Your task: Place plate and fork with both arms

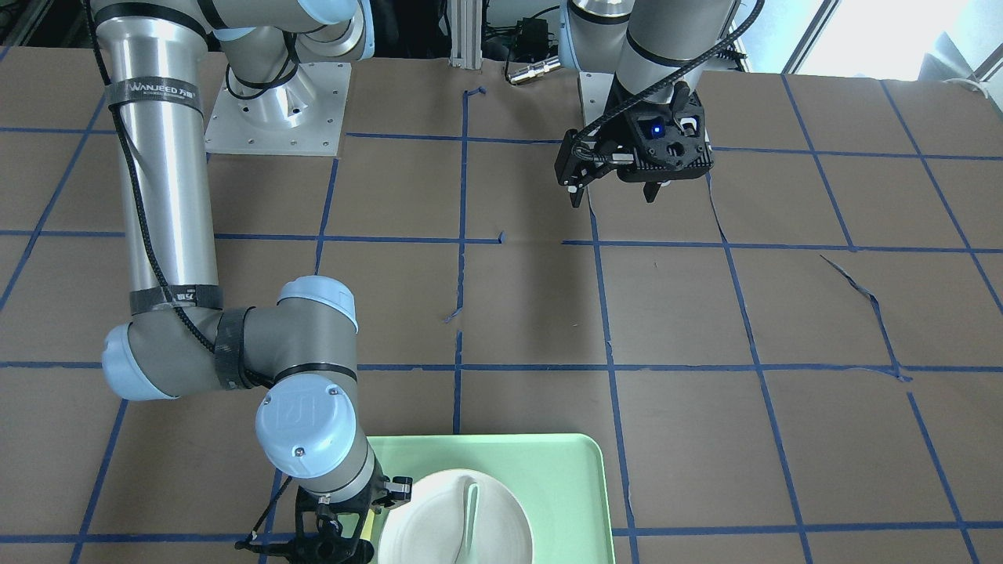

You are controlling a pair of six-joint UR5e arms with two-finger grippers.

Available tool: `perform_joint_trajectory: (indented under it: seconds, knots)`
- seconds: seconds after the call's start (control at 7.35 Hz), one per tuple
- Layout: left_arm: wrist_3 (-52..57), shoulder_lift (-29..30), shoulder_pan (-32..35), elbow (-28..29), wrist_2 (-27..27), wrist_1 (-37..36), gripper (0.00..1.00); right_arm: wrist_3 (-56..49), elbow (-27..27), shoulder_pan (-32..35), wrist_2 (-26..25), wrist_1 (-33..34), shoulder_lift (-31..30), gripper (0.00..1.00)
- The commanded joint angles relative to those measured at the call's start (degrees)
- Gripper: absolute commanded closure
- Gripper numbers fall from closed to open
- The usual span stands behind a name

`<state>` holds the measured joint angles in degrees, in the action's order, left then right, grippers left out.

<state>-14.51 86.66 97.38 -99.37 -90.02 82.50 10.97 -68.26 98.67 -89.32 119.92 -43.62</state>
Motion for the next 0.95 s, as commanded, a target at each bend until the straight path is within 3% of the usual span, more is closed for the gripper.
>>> perform_joint_trajectory:
  seconds: [0.0, 0.14, 0.27, 0.41, 0.54, 0.68, 0.82]
  knots:
    - [0.0, 0.1, 0.0, 0.0, 0.0, -0.1, 0.0, -0.7, -0.4, -0.6, 0.2, 0.0, 0.2, 0.78]
    - [0.0, 0.1, 0.0, 0.0, -0.1, -0.1, 0.0, -0.7, -0.8, -0.6, 1.3, 0.4, 0.5, 0.07]
    - [0.0, 0.1, 0.0, 0.1, 0.0, -0.1, 0.0, -1.0, -1.2, -0.6, 2.1, 0.4, 0.3, 0.0]
    - [0.3, 0.1, -0.2, 0.2, -0.1, -0.1, 0.0, -2.7, -1.1, -0.7, 2.0, 0.2, -0.9, 0.0]
    - [0.3, 0.0, -0.4, 0.1, -0.1, 0.0, 0.0, -3.1, -1.6, -1.8, 1.7, -1.6, -5.7, 0.0]
    - [0.3, 0.0, -0.5, 0.1, -0.2, -0.1, 0.0, -4.1, -3.6, -2.7, 1.3, -9.3, -11.3, 0.0]
    - [0.4, 0.0, -0.5, 0.1, -0.2, 0.0, 0.0, -5.6, -4.9, -3.3, 0.2, -12.3, -17.3, 0.0]
